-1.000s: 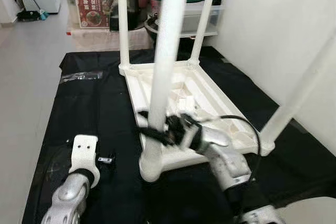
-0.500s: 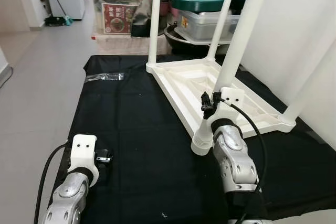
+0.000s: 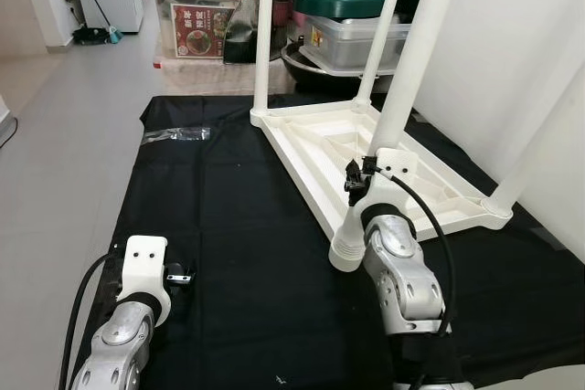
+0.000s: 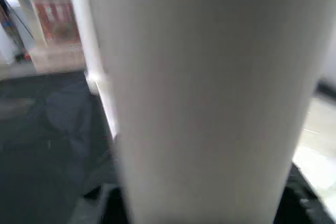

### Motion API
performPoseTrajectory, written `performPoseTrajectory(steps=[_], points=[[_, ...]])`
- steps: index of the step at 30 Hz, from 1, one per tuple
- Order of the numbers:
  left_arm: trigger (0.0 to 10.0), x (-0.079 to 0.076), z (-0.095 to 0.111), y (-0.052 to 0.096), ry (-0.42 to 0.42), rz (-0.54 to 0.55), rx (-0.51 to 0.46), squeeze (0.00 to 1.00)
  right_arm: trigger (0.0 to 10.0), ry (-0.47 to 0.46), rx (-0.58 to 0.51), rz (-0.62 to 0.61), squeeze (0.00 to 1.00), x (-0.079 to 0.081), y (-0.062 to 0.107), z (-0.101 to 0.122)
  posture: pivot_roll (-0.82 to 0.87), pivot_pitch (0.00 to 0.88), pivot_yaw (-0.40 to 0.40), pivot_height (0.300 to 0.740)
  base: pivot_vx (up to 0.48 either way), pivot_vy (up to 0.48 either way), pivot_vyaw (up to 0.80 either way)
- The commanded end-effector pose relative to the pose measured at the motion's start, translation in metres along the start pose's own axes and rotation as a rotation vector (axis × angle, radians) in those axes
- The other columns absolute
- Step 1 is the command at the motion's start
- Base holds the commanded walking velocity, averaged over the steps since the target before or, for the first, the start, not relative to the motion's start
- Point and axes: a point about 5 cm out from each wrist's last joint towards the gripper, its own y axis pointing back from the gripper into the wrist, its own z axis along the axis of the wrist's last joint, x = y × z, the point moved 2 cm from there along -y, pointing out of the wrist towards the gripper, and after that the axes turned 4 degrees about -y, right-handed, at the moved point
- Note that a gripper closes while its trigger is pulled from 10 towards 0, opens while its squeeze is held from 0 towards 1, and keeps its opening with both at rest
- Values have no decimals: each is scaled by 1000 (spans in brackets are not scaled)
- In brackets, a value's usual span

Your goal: Building children table

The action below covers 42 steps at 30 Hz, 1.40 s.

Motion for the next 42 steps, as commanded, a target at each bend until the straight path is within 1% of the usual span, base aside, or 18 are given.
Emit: performPoseTrajectory(steps=[1,2,9,11,14,16,18,21,22,23,24,25,26,30,36,39,40,42], points=[[10000,3,-4,-2,-13,4,20,0,10000,-62,120,-65,733,-7,3,-26,116,0,-44,740,0,0,0],[10000,4,-3,-3,-15,3,21,0,10000,-71,113,-56,1000,-7,3,-25,116,0,-43,740,0,0,0],[10000,4,-3,-4,-20,-1,21,0,10000,-82,72,-33,1000,-6,5,-15,116,0,-40,740,0,0,0],[10000,5,-3,-5,-25,-1,20,0,10000,-74,19,-5,1000,-6,2,2,112,0,-38,740,0,0,0],[10000,5,-3,-6,-27,-1,19,0,10000,-68,-6,7,1000,-8,-1,12,108,0,-37,740,0,0,0],[10000,6,-2,-6,-32,-2,16,0,10000,-73,-44,72,1000,-11,-7,32,99,0,-33,740,0,0,0],[10000,5,-2,-6,-33,-3,15,0,10000,-78,-53,103,1000,-12,-9,39,99,0,-33,740,0,0,0],[10000,4,-2,-8,-36,-9,11,0,10000,-2,-79,264,1000,-15,-20,57,88,0,-31,740,0,0,0],[10000,4,-2,-8,-36,-9,11,0,10000,-2,-79,264,1000,-15,-20,57,88,0,-31,740,0,0,0],[10000,4,-1,-9,-37,-13,9,0,10000,42,-79,290,765,-20,-25,61,90,0,-34,740,0,0,0],[10000,3,-1,-9,-38,-16,7,0,10000,69,-84,309,122,-25,-28,66,90,0,-35,740,0,0,0],[10000,3,-1,-9,-38,-16,7,0,10000,69,-84,309,122,-25,-28,66,90,0,-35,740,0,0,0],[10000,2,-1,-9,-39,-18,5,0,10000,104,-77,341,0,-29,-32,69,90,0,-37,740,0,0,0],[10000,2,-1,-9,-42,-19,4,0,10000,157,-54,399,0,-37,-38,74,92,0,-44,740,0,0,0],[10000,2,-3,-8,-48,-19,8,0,10000,191,-7,398,0,-47,-45,68,99,0,-52,740,0,0,0],[10000,4,-4,-6,-53,-12,12,0,10000,204,88,406,0,-46,-44,45,108,0,-52,740,0,0,0],[10000,4,-4,-6,-53,-12,12,0,10000,204,88,406,0,-46,-44,45,108,0,-52,740,0,0,0],[10000,6,-3,-5,-54,-8,10,0,10000,162,143,398,0,-41,-42,30,103,0,-51,740,0,0,0]])
